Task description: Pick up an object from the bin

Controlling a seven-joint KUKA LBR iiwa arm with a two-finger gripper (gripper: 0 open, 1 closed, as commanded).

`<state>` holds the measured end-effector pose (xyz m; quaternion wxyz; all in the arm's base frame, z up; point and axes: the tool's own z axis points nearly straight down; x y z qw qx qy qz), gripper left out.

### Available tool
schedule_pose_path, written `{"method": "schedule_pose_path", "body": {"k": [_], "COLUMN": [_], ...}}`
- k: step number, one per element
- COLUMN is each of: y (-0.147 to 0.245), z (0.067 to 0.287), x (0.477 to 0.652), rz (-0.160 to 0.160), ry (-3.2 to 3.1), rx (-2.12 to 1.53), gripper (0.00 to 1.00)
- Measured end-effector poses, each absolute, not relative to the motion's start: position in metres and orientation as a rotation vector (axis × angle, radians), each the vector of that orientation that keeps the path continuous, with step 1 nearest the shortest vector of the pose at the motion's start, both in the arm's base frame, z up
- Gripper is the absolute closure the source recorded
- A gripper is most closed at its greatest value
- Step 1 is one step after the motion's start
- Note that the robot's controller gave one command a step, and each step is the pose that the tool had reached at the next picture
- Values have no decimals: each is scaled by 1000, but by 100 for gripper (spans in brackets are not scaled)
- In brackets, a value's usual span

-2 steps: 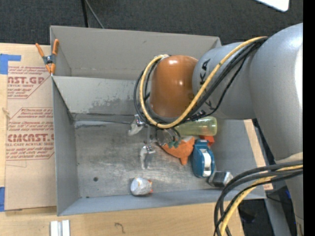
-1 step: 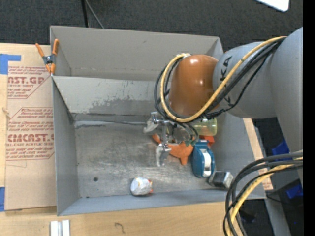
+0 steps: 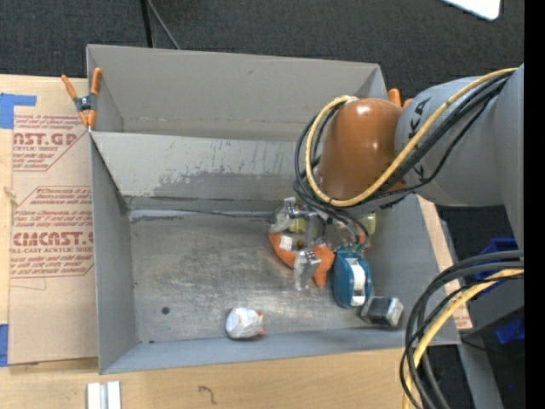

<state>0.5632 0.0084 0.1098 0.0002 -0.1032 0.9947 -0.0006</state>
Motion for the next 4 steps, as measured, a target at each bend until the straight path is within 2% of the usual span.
{"method": "schedule_pose_path", "body": {"k": [1,2,3,4], "y": [-4,-26,-47,-68], "z": [103,91,95,86], "x": [574,581,580,587], "rz": [0,2,4,5], "ry": [3089,3082,3138,3111], "rx": [-556,-592,-175,-425], "gripper": [0,0,0,0]}}
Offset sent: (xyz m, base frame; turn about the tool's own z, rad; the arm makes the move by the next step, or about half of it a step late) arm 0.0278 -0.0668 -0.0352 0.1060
